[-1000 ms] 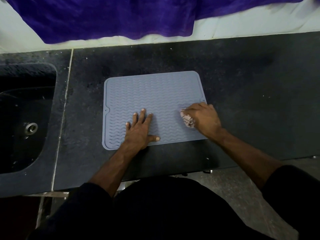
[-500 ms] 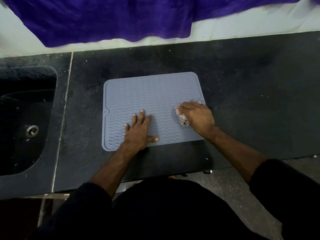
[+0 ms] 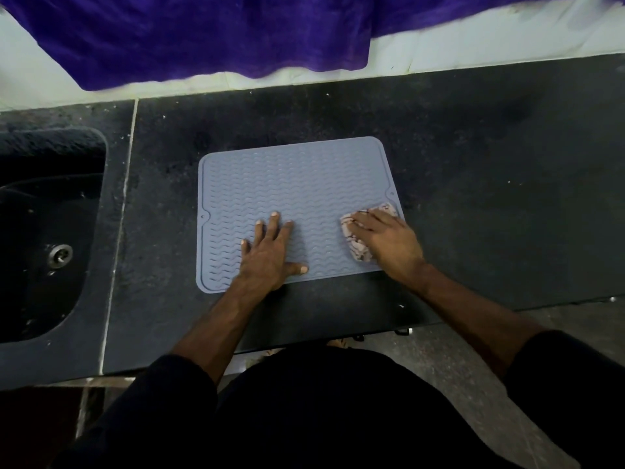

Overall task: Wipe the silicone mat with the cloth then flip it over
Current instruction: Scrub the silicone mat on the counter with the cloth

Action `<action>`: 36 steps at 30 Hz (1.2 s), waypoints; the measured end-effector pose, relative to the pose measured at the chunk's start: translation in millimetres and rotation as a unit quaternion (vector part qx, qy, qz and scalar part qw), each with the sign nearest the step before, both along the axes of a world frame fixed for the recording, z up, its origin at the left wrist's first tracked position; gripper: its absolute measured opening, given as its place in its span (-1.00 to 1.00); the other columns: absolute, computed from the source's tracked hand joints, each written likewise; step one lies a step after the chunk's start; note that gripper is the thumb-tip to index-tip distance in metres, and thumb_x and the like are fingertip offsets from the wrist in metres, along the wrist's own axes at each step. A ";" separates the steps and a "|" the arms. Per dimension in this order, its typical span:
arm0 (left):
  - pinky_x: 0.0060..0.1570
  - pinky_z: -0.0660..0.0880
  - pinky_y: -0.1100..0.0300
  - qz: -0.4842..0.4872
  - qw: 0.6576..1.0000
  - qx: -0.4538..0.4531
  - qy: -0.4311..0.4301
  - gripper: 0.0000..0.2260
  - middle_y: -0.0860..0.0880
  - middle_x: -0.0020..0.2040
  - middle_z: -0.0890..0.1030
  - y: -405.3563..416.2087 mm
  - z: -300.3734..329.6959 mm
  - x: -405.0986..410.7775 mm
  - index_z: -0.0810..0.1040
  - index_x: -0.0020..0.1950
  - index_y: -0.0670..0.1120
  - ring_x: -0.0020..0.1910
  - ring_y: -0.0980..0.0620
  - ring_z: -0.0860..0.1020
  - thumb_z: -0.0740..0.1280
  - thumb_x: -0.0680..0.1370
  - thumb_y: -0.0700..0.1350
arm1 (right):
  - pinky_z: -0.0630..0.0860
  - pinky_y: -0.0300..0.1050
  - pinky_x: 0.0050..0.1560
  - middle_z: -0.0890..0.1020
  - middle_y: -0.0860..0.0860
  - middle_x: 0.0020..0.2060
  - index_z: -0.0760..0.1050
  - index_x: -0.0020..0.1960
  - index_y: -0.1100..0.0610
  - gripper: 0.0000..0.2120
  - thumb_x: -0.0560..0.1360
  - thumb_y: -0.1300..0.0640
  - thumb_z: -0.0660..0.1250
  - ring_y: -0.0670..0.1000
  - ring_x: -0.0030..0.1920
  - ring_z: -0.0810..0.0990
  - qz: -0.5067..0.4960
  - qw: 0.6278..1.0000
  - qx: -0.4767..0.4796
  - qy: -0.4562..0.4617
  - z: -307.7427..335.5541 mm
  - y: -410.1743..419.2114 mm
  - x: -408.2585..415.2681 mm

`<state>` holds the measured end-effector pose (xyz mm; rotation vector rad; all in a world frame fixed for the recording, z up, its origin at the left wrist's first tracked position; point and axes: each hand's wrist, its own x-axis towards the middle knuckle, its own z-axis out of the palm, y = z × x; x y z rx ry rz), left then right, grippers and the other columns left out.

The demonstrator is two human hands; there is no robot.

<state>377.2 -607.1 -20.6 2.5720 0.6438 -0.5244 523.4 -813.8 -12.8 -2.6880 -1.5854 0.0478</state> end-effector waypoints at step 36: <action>0.47 -0.12 -0.26 0.000 1.000 0.008 0.002 -0.12 0.02 0.57 -0.29 0.7 -4.9 -1.2 -0.16 0.58 0.08 0.55 -0.11 -0.25 0.35 0.48 0.22 | 0.56 0.01 0.06 0.68 0.06 0.03 0.66 0.04 0.11 -0.54 0.15 0.28 0.59 0.13 0.01 0.66 0.008 0.998 0.050 0.023 6.5 -21.5 -7.3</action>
